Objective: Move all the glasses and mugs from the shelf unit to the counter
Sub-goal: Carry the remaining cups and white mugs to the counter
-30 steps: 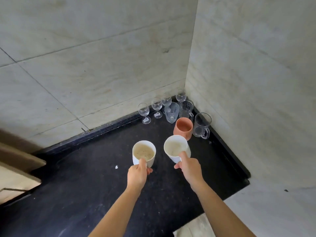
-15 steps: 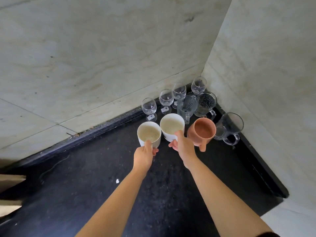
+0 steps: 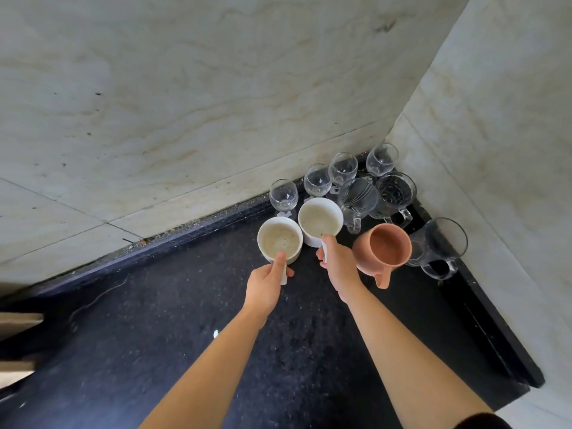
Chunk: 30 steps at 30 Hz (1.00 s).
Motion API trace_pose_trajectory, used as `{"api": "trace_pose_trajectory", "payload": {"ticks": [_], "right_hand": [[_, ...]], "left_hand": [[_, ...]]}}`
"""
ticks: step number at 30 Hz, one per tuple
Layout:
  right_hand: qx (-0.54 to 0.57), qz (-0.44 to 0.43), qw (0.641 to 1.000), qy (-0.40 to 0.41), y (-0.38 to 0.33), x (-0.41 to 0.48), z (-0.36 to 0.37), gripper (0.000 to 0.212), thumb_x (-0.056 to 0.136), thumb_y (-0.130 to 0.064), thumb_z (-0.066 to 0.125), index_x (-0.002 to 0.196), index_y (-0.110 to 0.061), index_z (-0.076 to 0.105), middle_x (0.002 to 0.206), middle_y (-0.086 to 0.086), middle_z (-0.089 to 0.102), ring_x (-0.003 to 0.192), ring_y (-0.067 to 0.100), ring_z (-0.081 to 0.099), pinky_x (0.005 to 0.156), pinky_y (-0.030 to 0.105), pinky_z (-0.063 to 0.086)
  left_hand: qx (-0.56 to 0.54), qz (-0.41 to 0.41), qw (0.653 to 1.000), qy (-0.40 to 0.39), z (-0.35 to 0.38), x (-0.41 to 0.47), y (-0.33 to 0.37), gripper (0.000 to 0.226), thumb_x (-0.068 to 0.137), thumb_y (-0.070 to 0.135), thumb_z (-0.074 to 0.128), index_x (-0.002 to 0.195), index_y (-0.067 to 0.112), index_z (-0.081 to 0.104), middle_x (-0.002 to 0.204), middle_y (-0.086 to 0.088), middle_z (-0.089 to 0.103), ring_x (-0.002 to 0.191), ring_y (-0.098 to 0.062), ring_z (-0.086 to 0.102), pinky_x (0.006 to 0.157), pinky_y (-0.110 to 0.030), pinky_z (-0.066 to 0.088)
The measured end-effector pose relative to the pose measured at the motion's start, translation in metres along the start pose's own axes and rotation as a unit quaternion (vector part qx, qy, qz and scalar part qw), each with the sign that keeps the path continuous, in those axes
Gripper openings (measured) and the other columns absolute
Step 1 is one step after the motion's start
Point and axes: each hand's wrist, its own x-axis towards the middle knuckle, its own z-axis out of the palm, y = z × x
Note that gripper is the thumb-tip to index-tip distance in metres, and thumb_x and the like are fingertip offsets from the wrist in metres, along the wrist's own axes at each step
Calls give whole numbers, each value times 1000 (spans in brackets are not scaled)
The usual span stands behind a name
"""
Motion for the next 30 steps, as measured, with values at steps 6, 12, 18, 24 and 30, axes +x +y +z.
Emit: {"api": "trace_pose_trajectory", "payload": {"ticks": [6,12,18,24,30], "right_hand": [[-142,-69,987,43,-2,-20,-6,44,102,-52,40,84,-15,52,82,0,57,85,25,56,73,35,37],[-262,-160,949,65,-33,-74,-29,46,103,-45,50,134,-11,54,130,11,59,114,27,61,94,39,50],[-316,-391,863,44,-116,-138,-42,45,104,-39,49,139,-11,53,139,13,53,127,31,53,100,43,46],[-289,-614,733,44,-149,-214,-17,62,103,-52,37,154,-16,38,161,22,32,146,43,32,117,56,31],[-289,-697,643,-135,-88,-327,55,75,101,-60,34,163,-22,15,170,21,4,154,44,8,123,61,11]], "left_hand": [[86,48,993,71,-13,-23,13,59,97,57,41,76,6,59,63,1,51,59,-15,47,57,-32,37],[203,143,958,146,-41,-75,38,50,102,47,36,139,17,53,150,-6,46,140,-26,36,112,-45,35],[277,249,870,323,-91,-162,101,56,103,46,35,153,20,34,164,-10,20,151,-30,15,120,-48,19],[330,236,753,518,-130,-299,85,59,104,49,30,155,19,30,164,-15,17,152,-34,13,120,-51,18],[365,56,686,627,-143,-457,-42,66,99,51,33,154,13,33,162,-22,20,149,-41,19,115,-61,24]]}}
